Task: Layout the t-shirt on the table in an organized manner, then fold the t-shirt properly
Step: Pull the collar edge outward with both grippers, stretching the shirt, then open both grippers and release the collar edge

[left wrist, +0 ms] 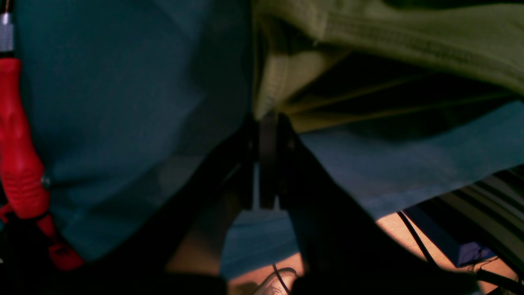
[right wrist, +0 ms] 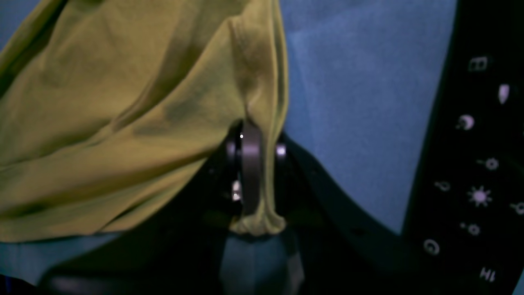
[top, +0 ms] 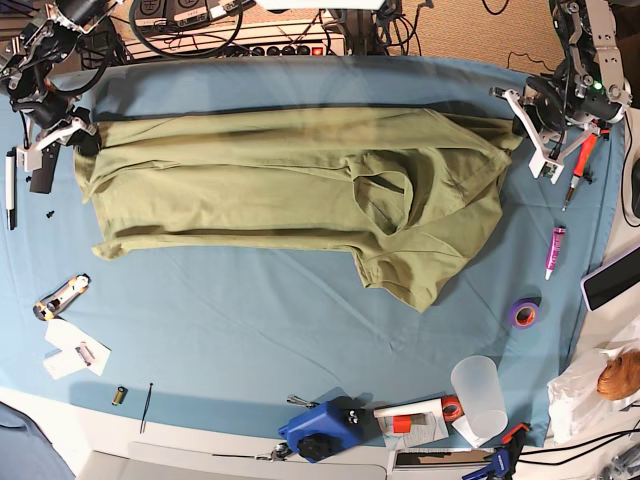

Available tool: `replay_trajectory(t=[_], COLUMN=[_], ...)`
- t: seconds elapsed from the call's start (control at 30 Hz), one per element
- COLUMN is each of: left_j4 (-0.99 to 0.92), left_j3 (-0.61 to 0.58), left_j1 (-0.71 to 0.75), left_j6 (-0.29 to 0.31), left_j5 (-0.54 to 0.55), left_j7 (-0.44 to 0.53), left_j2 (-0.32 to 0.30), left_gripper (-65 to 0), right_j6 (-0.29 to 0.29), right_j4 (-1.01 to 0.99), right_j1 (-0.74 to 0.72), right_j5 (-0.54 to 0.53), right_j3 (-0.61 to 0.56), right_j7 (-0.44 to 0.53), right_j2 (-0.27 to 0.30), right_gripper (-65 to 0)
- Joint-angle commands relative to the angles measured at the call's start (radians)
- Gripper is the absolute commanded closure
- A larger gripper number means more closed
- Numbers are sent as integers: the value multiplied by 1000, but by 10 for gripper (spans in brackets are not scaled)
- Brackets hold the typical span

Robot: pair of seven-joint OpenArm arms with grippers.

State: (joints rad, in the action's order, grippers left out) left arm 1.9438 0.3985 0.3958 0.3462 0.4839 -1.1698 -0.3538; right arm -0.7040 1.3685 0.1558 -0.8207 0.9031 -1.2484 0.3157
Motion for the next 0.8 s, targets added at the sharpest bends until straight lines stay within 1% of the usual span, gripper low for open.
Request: replay_trajectory(t=[0.0, 0.13, 0.23, 0.3, 0.33, 0.37, 0.43, 0.47, 0.5, 0.6, 0.67, 0.77], left_j4=[16, 16, 16, 16, 16, 16, 16, 16, 17, 29, 58, 111], left_j3=[6, 6, 6, 6, 6, 6, 6, 6, 6, 6, 6, 6], left_j1=[-2, -3, -2, -2, -2, -2, -3, -3, -3, -3, -2, -2], left_j6=[-4, -5, -5, -5, -5, -5, -5, -5, -5, -38, -50, -49], left_j5=[-26, -116, -98, -85, -85, -86, -87, -87, -87, -87, -87, -87], left_j7=[4, 37, 43, 41, 42, 44, 44, 43, 39, -2, -26, -13], left_j2=[-24, -32, -32, -31, -31, -32, -32, -32, -32, -32, -32, -32], left_gripper=[0, 0, 0, 0, -29, -84, -180, -209, -220, -220, -220, -220], right_j6=[6, 6, 6, 6, 6, 6, 6, 6, 6, 6, 6, 6], right_j4=[12, 12, 12, 12, 12, 12, 12, 12, 12, 13, 14, 27], right_j1=[0, -1, -1, -1, -1, -1, -1, -1, -1, -1, -1, -2], right_j5=[10, 10, -1, -27, -43, -56, -61, -62, -62, -83, -138, -207], right_j3=[8, 8, 8, 8, 8, 8, 8, 8, 8, 9, 16, 36], right_j7=[17, 29, 14, -28, -52, -74, -90, -90, -91, -90, -91, -91], right_j2=[26, 25, 26, 26, 26, 26, 26, 28, 31, 55, 81, 113], right_gripper=[0, 0, 0, 0, 0, 0, -90, -126, -146, -150, -150, -150])
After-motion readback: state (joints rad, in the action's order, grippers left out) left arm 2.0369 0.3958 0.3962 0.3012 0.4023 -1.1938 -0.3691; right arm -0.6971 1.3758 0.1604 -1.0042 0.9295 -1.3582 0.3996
